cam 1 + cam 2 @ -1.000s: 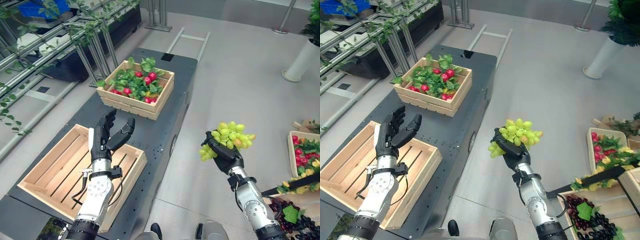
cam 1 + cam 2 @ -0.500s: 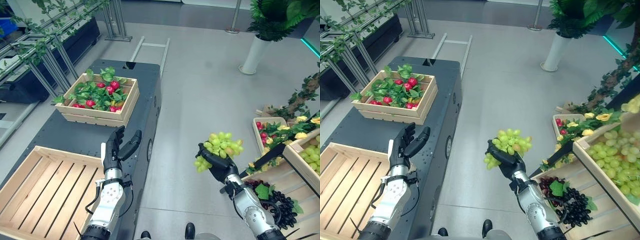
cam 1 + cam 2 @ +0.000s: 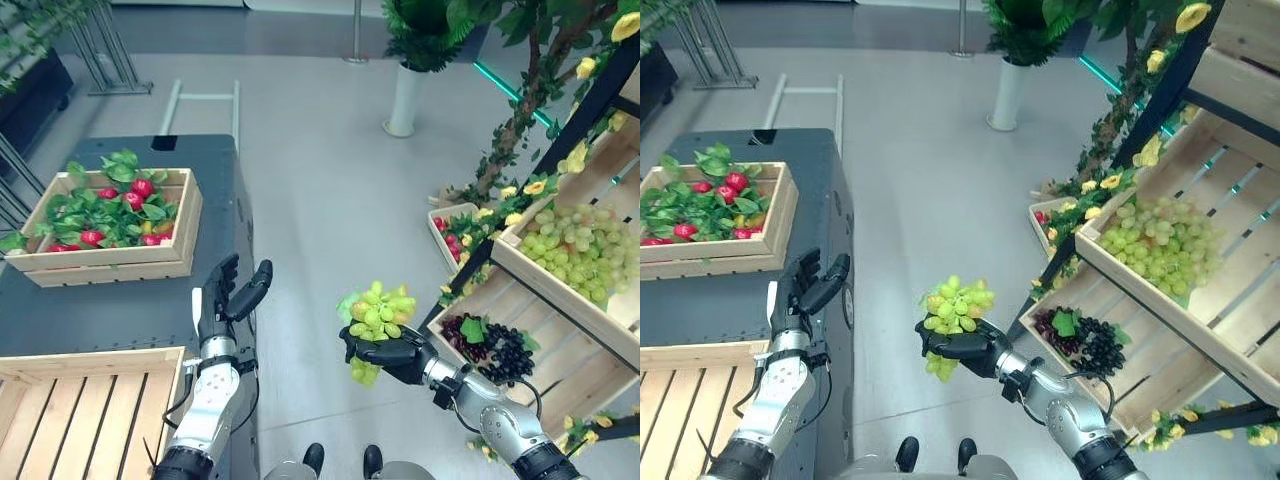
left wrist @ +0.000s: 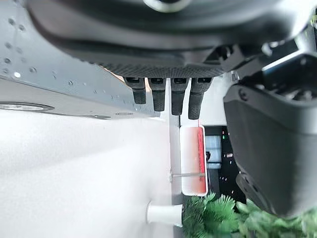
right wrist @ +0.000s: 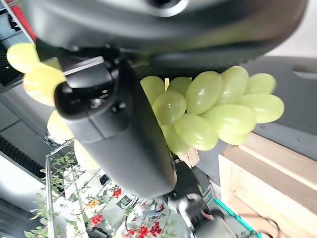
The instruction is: Pick up the fruits from the basket on one side to the basket on the other side
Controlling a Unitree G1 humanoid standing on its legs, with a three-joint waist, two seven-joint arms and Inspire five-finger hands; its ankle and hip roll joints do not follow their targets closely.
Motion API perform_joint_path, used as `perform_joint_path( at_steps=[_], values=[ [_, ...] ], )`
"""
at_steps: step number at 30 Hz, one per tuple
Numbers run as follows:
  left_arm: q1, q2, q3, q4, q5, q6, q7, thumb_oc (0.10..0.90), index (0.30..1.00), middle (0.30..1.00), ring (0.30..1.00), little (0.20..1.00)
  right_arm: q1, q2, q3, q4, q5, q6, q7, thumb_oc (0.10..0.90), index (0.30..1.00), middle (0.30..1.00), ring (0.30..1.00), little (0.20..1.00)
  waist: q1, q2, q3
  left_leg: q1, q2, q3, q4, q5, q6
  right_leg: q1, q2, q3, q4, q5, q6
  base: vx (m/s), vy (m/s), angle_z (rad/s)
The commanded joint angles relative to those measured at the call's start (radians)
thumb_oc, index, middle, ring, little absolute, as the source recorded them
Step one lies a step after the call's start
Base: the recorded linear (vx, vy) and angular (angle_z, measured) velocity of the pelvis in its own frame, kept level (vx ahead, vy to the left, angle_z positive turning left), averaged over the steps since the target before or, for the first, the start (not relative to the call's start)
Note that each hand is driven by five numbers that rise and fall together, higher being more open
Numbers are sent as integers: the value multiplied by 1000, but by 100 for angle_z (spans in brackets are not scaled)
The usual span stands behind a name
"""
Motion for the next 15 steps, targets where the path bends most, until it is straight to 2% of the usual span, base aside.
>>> perform_joint_path(
  at_steps=[1,4,7,10,12,14,15],
  values=[
    [-140,12,-13,-7,70,-111,15,800,900,900,900,900,-43,9,-34,-145,97,-92,21,400,300,300,300,300,-31,20,-29,65,-9,51,6,-151,-1,38,27,7,22,-21,-12,-25,127,-9],
    [-123,0,-17,-5,69,-108,11,800,900,900,900,900,10,42,-43,-148,88,-114,17,400,300,300,300,300,-47,23,-32,75,-7,83,-13,-154,5,26,23,19,-13,17,6,-10,103,-18],
    [-91,5,-14,-17,76,-101,21,800,900,900,900,900,38,56,-52,-164,63,-112,37,400,300,300,300,300,-48,24,-33,78,-1,120,-21,-156,6,18,21,-3,-28,34,15,-21,41,-31],
    [-42,30,23,-34,84,-96,65,800,900,900,900,900,21,47,-47,-166,7,-84,128,400,300,300,300,300,-16,29,-16,97,22,246,-40,-160,4,-29,-13,-190,108,41,35,-100,27,-101],
    [-36,47,59,-27,68,-91,51,800,900,900,900,900,-4,17,-36,-158,-31,-82,180,400,300,300,300,300,-1,36,-9,84,38,277,-32,-153,7,-27,-31,-223,244,-13,14,-115,-17,-184],
    [-40,54,69,-16,59,-92,42,800,900,900,900,900,-17,2,-35,-148,-47,-91,195,400,300,300,300,300,7,34,-10,77,41,283,-21,-154,8,-14,-47,-239,269,-27,6,-42,-86,-93],
    [-45,60,81,3,55,-101,33,800,900,900,900,900,-29,-22,-33,-130,-85,-118,213,400,300,300,300,300,18,25,-15,74,51,292,-8,-156,0,46,-69,-263,198,-38,-2,0,-138,-51]
  ],
)
